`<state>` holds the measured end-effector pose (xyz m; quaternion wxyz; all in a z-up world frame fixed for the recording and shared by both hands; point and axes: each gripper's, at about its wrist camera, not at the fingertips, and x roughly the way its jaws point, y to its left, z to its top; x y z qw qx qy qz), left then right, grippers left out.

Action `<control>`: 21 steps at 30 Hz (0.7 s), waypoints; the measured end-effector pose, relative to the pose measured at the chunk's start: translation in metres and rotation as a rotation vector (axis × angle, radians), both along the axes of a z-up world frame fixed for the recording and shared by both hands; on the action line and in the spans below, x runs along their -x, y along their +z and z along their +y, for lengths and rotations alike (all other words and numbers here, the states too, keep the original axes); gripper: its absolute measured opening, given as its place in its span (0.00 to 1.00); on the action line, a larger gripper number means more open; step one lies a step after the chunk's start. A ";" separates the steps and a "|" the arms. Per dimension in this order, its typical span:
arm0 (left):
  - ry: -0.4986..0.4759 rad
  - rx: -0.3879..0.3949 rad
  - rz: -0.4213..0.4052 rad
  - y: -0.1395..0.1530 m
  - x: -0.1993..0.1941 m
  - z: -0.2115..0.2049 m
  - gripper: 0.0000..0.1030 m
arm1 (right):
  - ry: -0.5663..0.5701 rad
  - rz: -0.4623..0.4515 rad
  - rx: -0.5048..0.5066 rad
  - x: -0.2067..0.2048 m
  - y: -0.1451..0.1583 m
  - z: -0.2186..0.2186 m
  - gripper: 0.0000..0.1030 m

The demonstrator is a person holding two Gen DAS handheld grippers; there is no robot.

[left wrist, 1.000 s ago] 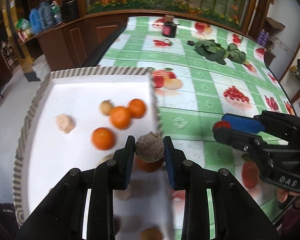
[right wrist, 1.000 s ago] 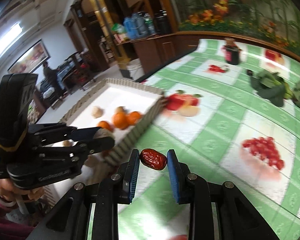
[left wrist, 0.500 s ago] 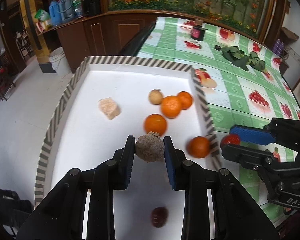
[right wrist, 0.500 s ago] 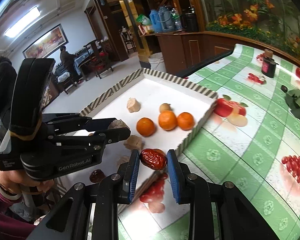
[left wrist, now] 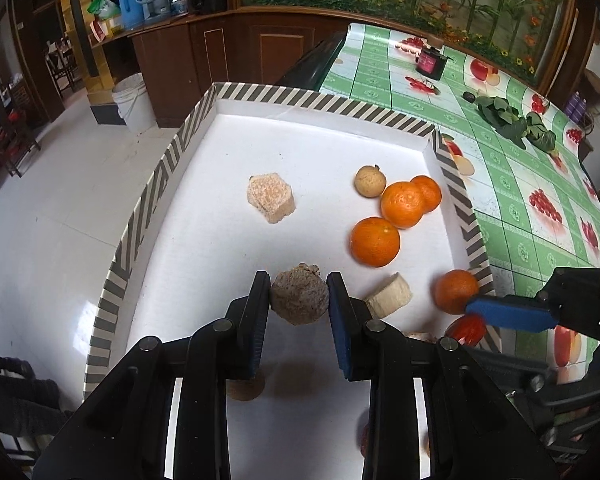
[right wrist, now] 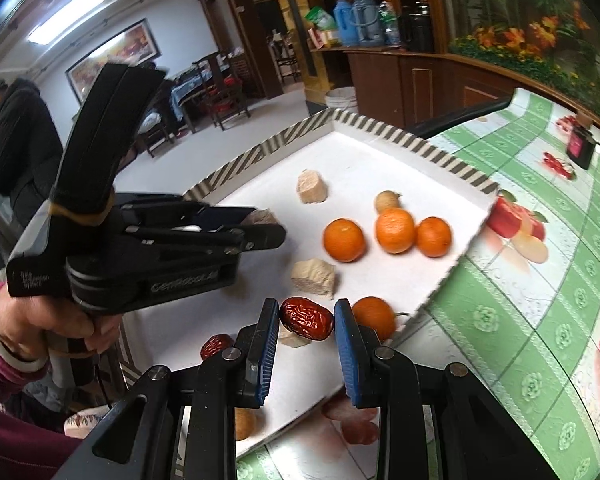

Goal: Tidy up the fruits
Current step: 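Carry the date and ball into the white tray and open both tools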

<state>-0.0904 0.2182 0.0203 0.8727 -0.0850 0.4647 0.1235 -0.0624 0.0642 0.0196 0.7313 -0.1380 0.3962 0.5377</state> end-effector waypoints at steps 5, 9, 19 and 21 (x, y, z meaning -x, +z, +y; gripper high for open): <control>0.010 0.007 0.003 -0.004 -0.003 0.003 0.27 | 0.011 -0.020 0.021 0.003 -0.004 0.007 0.26; 0.019 0.009 0.010 -0.007 -0.006 0.005 0.27 | -0.018 -0.052 0.025 -0.004 -0.005 0.010 0.26; 0.025 0.005 0.025 -0.011 -0.009 0.004 0.27 | -0.045 -0.116 0.057 -0.025 -0.012 0.029 0.26; 0.027 -0.003 0.031 -0.011 -0.009 0.005 0.28 | -0.046 -0.100 0.046 -0.030 -0.013 0.029 0.28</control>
